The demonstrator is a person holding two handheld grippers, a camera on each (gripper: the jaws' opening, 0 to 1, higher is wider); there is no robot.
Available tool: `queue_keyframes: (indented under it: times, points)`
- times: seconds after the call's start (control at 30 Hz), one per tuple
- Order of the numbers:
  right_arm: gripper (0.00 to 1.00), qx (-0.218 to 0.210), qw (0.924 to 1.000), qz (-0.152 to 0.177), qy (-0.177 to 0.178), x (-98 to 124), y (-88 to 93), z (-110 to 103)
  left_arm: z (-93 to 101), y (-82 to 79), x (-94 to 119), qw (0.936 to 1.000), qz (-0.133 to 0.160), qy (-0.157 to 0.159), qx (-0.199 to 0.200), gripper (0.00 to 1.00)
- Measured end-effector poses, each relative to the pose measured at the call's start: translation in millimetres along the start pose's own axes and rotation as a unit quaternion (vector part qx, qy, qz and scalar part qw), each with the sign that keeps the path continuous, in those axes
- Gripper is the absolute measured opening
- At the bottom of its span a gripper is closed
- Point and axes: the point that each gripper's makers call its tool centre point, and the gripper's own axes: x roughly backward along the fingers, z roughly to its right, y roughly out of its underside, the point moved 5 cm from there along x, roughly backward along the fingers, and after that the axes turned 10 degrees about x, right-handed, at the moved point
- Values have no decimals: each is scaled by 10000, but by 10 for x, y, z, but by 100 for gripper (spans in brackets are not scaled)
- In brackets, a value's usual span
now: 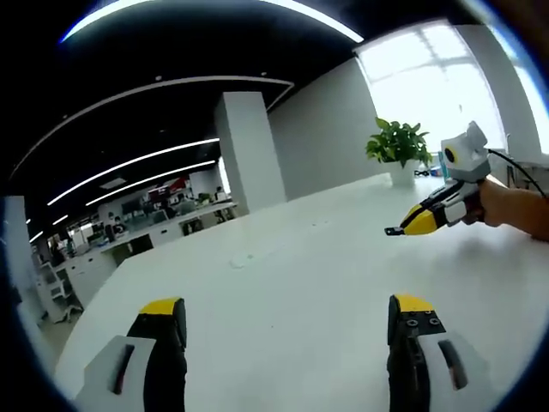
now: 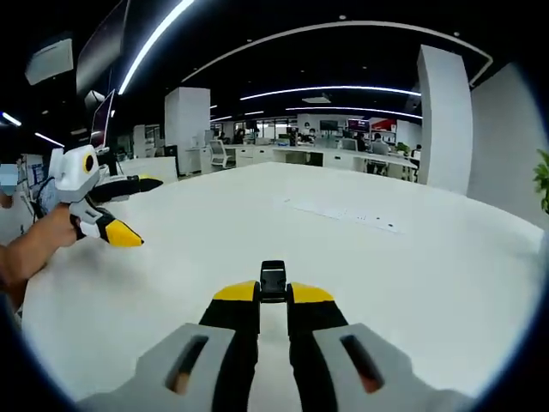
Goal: Snap the two parts of the plastic buckle together until the buckle closes and remains connected.
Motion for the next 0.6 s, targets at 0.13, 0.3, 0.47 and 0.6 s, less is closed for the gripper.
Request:
queue_keyframes:
  times: [0.13, 0.3, 0.47, 0.6]
  points:
    - [9, -7, 10000, -95, 7, -36, 42, 12, -8, -56, 9, 9998, 175, -65, -19, 99]
    - [9, 5, 9999, -75, 83, -50, 23, 48, 48, -78, 13, 9996, 191, 141, 150, 99]
    - [9, -10, 9999, -107, 105, -100, 36, 70, 87, -89, 10, 9996, 214, 175, 100, 97]
    - [9, 6, 9998, -104, 143, -114, 33, 84, 81, -84, 10, 9994, 184, 192, 200, 98]
